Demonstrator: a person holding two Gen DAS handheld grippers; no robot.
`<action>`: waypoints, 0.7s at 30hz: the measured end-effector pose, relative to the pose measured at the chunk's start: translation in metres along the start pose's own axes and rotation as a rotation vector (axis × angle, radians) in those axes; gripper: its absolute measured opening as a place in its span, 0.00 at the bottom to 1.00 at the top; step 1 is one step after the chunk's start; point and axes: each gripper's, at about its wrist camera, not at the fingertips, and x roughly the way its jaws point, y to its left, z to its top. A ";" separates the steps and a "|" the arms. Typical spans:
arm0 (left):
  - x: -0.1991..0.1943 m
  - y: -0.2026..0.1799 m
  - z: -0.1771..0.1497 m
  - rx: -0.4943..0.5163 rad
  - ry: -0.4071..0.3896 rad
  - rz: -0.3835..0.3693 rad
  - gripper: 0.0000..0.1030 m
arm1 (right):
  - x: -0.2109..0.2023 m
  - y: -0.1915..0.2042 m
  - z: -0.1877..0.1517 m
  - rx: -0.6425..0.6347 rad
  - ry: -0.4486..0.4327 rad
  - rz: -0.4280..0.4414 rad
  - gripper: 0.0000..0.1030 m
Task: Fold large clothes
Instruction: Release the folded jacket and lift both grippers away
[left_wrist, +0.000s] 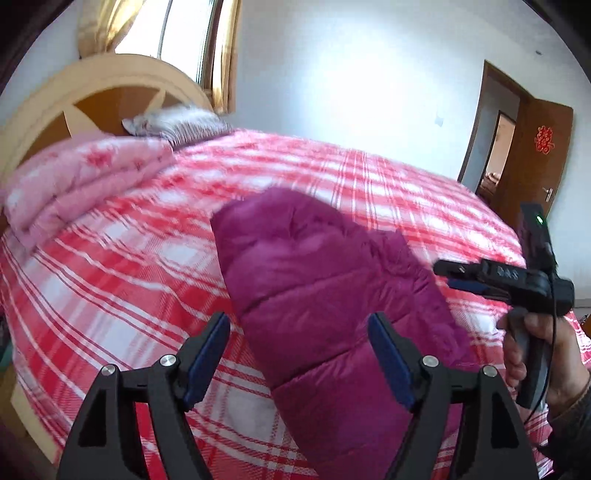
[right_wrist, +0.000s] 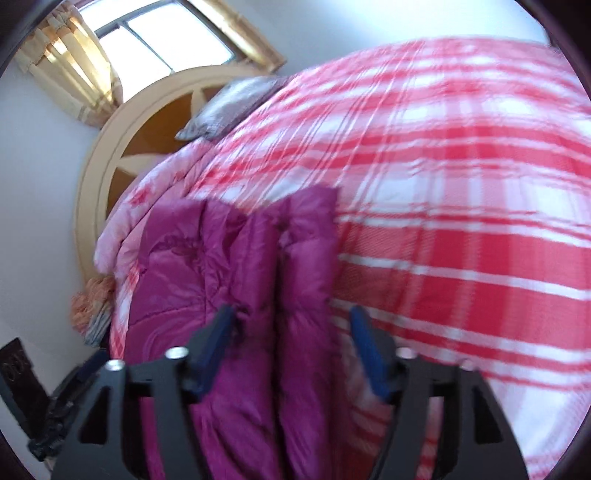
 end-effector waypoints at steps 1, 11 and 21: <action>-0.008 -0.001 0.003 0.000 -0.021 0.002 0.76 | -0.012 0.003 -0.002 -0.010 -0.024 -0.016 0.75; -0.066 -0.008 0.024 -0.004 -0.171 -0.031 0.85 | -0.126 0.079 -0.032 -0.192 -0.307 -0.145 0.96; -0.077 -0.014 0.027 0.004 -0.188 -0.067 0.86 | -0.160 0.113 -0.049 -0.268 -0.389 -0.166 1.00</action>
